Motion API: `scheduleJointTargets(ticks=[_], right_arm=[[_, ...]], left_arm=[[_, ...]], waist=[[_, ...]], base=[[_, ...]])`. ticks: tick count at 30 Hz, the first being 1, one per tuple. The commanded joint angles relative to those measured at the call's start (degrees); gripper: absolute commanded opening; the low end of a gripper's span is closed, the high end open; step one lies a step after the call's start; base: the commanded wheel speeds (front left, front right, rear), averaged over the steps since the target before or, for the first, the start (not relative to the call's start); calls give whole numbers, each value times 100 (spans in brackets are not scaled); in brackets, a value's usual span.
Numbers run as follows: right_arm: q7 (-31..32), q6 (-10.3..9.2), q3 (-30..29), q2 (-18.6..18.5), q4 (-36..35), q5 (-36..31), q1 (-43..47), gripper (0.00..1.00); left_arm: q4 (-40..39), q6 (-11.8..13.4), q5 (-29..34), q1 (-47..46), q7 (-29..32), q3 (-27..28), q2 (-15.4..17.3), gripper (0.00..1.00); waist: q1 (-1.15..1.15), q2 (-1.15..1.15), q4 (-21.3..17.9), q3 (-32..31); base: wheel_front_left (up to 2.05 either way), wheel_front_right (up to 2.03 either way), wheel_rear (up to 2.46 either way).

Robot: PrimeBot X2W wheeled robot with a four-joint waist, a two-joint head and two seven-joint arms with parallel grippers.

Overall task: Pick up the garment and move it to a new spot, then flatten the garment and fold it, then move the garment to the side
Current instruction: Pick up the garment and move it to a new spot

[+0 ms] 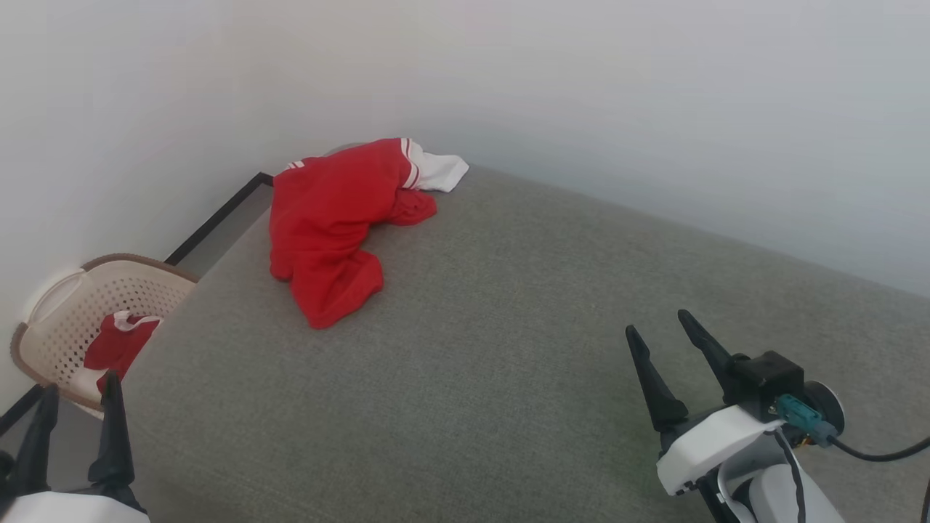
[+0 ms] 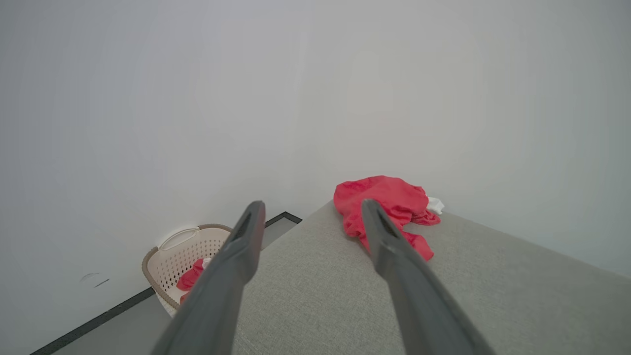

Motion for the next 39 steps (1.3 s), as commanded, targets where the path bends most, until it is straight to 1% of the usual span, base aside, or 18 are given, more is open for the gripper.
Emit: scheduleJointTargets(ticks=[1,11,25,32,39], right_arm=[[-43,-4,29,15,32,27,-53,100],[-71,-4,39,43,105,-52,-160,100],[-57,-4,-11,51,115,-121,-194,100],[-43,-4,-61,67,70,-175,-145,100],[-7,-4,-58,62,15,-234,-224,100]], left_arm=[[-31,14,-35,81,-12,28,-11,100],[-80,-46,-277,85,-32,57,-89,100],[11,-96,-328,-47,-47,-10,-236,100],[81,-137,-283,-189,-55,-75,-224,100],[203,-176,-225,-461,-56,-198,-96,100]], waist=[[0,0,22,22],[0,0,94,145],[0,0,110,252],[0,0,112,305],[0,0,19,433]], base=[[0,0,0],[0,0,0],[0,0,0],[0,0,0],[0,0,0]])
